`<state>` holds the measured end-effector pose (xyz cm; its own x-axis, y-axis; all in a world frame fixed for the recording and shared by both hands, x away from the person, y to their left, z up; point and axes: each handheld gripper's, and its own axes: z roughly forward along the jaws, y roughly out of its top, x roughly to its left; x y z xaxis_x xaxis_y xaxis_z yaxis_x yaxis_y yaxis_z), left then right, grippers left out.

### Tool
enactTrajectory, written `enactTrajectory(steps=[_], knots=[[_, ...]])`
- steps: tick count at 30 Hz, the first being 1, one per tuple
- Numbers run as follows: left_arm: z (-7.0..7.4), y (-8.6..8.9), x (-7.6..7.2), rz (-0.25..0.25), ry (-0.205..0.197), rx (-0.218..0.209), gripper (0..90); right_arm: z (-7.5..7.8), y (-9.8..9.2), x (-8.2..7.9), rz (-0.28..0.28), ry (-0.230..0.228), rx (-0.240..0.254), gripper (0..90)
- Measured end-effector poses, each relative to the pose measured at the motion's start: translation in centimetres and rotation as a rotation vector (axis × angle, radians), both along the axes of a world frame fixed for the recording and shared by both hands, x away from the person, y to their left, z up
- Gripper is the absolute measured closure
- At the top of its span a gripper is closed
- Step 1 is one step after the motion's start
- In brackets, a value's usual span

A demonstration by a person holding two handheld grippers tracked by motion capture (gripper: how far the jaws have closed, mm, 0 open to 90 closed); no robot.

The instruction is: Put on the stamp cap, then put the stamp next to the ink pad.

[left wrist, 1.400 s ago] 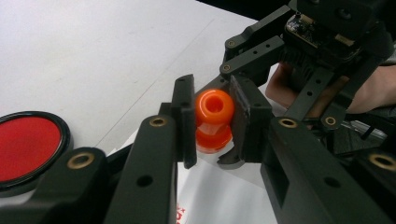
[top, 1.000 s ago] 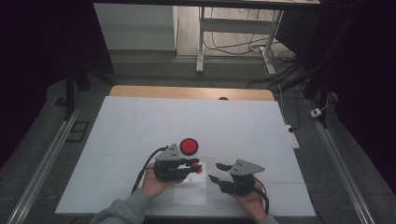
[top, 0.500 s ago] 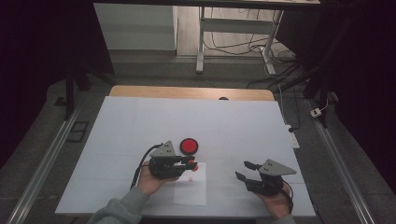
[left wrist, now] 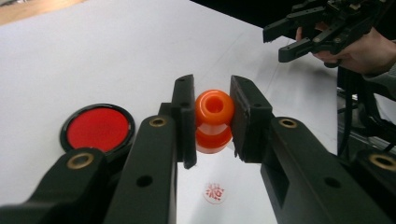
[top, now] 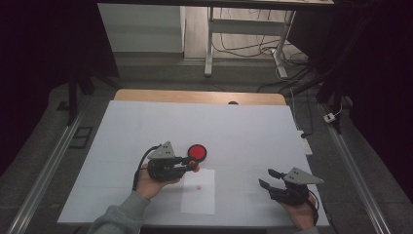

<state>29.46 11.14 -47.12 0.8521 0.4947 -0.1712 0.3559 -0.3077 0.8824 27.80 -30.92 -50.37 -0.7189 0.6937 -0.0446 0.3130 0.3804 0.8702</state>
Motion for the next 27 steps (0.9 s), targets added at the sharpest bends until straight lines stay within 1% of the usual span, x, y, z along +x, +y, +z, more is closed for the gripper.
enactTrajectory(steps=[4, 7, 10, 12, 17, 20, 27], knots=[[0.2, 0.3, 0.1, 0.001, -0.002, 0.002, 72.3, -0.1, 0.0, 0.1, 0.001, 0.0, -0.006, 44.2], [0.4, 0.6, 0.3, 0.004, 0.004, 0.001, 72.2, -0.1, 0.1, 0.2, 0.002, 0.004, -0.009, 44.2], [0.4, 1.0, 0.6, 0.016, 0.009, -0.003, 72.3, -0.2, 0.2, 0.3, 0.002, 0.001, -0.014, 44.2], [0.4, 1.3, 0.7, 0.027, 0.009, 0.004, 72.2, -0.2, 0.2, 0.3, 0.003, 0.002, -0.015, 44.2], [0.5, 1.7, 1.2, 0.048, 0.015, -0.004, 72.1, -0.1, 0.1, 0.3, -0.005, 0.0, -0.012, 43.9], [0.5, 1.9, 1.4, 0.06, 0.011, 0.012, 72.1, -0.1, 0.1, 0.4, -0.006, -0.002, -0.012, 43.9], [0.1, 2.6, 1.9, 0.098, 0.012, 0.029, 72.0, -0.2, 0.2, 0.5, -0.01, 0.001, -0.016, 43.8]])
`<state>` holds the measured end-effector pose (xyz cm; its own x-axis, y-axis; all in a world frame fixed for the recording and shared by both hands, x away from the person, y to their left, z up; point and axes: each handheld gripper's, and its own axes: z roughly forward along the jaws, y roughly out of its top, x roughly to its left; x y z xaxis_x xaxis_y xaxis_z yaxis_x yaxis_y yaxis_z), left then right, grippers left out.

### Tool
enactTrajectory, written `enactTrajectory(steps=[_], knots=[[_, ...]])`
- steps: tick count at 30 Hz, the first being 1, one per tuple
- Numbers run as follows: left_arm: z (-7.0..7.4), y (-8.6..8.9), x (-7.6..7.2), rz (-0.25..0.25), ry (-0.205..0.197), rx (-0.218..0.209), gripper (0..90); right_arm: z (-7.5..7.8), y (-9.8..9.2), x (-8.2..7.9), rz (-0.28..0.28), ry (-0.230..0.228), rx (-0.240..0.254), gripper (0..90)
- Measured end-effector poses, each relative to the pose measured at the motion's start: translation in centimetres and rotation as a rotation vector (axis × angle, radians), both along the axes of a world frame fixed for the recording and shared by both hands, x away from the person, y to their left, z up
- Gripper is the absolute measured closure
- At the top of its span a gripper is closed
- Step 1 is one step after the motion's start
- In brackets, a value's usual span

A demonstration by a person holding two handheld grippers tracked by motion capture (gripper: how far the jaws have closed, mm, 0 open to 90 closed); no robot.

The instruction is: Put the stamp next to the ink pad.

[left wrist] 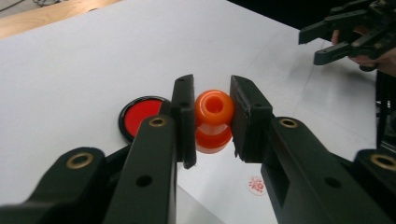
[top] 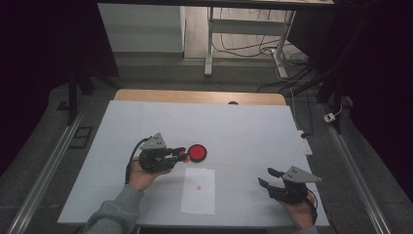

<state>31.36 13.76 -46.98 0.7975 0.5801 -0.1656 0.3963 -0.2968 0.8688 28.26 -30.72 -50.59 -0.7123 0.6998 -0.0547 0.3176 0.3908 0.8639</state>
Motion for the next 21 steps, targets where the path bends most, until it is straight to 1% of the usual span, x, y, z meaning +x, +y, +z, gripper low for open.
enactTrajectory(steps=[3, 9, 15, 21], knots=[[-0.2, 0.3, 0.3, 0.014, 0.005, 0.003, 72.0, 0.0, 0.1, 0.0, 0.004, -0.002, 0.002, 43.8], [-0.8, 0.1, 1.1, 0.041, 0.005, 0.04, 72.0, -0.1, 0.1, 0.1, 0.003, 0.003, -0.003, 43.8], [-1.6, 0.1, 2.1, 0.07, 0.024, 0.067, 72.0, -0.2, 0.3, 0.1, 0.01, 0.007, -0.005, 43.8], [-2.2, 0.2, 2.7, 0.093, 0.035, 0.097, 71.9, -0.3, 0.3, 0.2, 0.006, 0.012, -0.01, 43.7]])
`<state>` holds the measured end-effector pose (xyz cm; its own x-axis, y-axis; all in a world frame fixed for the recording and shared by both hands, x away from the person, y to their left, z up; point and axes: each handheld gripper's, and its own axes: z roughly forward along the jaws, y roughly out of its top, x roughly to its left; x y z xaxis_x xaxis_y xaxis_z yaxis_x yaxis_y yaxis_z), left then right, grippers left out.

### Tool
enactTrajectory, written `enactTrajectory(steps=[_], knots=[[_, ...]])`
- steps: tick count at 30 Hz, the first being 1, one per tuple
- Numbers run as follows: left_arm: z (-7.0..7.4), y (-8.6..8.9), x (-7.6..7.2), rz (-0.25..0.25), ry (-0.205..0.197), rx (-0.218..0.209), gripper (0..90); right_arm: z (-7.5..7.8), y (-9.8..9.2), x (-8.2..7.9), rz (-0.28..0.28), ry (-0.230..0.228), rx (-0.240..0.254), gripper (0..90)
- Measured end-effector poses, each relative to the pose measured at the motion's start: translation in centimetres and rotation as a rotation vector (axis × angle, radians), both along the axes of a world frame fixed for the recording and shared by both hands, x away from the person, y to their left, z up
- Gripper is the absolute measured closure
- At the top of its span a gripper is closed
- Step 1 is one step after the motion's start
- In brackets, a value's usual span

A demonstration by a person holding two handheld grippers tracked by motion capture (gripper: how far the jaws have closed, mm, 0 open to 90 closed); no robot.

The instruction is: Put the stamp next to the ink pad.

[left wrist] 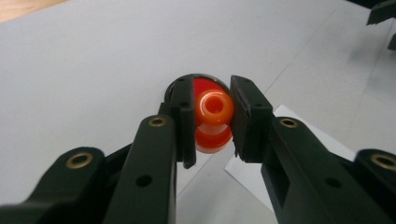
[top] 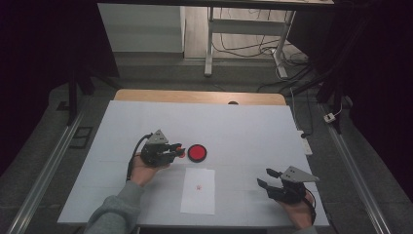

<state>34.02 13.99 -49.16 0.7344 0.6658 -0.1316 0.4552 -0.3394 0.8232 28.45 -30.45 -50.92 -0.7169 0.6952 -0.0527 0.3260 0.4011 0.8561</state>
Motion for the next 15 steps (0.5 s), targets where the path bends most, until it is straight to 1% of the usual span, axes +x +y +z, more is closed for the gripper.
enactTrajectory(steps=[5, 8, 11, 15], knots=[[-0.6, 0.0, 0.4, 0.012, 0.013, 0.014, 71.9, 0.0, 0.0, 0.0, 0.004, 0.002, 0.002, 43.8], [-1.2, -0.2, 0.8, 0.021, 0.019, 0.033, 71.9, -0.1, 0.1, 0.1, 0.003, 0.003, 0.006, 43.8], [-1.9, -0.4, 1.1, 0.023, 0.024, 0.063, 71.9, -0.1, 0.1, 0.1, 0.005, 0.01, -0.002, 43.7], [-2.5, -0.6, 1.3, 0.024, 0.041, 0.079, 71.9, -0.2, 0.0, 0.1, 0.004, 0.01, -0.002, 43.6]])
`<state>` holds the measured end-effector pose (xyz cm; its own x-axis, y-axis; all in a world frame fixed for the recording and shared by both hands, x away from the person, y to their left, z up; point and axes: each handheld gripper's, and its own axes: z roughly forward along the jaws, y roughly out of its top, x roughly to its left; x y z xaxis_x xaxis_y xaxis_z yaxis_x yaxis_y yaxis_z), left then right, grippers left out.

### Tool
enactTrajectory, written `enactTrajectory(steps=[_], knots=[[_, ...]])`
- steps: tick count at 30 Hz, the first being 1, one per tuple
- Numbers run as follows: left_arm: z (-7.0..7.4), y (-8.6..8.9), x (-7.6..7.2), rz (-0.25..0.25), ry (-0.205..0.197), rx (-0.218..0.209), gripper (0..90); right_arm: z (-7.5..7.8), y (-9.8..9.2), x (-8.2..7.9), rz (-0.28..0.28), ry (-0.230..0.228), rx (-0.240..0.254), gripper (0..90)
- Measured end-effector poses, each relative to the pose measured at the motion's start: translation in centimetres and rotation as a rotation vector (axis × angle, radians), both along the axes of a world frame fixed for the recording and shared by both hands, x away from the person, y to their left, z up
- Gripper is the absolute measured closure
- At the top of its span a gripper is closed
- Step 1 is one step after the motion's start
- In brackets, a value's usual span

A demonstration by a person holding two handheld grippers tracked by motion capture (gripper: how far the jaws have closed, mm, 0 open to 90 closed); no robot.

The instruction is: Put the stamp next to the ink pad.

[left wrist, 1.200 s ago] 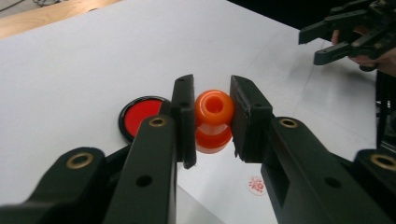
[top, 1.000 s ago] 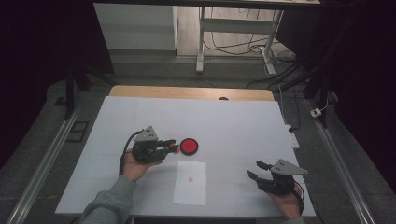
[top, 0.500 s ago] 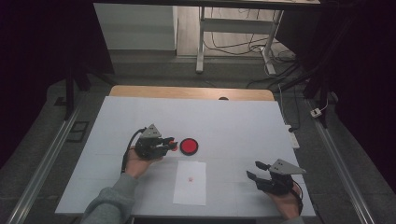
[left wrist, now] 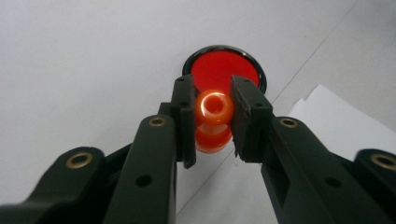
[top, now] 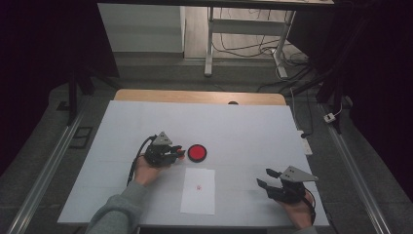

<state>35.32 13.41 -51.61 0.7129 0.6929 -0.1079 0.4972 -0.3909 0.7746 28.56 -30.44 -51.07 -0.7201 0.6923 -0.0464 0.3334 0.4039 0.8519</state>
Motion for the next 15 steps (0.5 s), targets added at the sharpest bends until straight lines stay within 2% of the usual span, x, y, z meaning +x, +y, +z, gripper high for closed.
enactTrajectory(steps=[10, 15], knots=[[-1.4, -0.4, 0.1, -0.008, 0.029, 0.057, 71.5, 0.0, -0.1, 0.0, -0.002, 0.0, -0.004, 43.6], [-1.5, -0.5, 0.0, -0.01, 0.026, 0.056, 71.2, 0.1, -0.2, 0.0, -0.009, -0.008, -0.001, 43.5]])
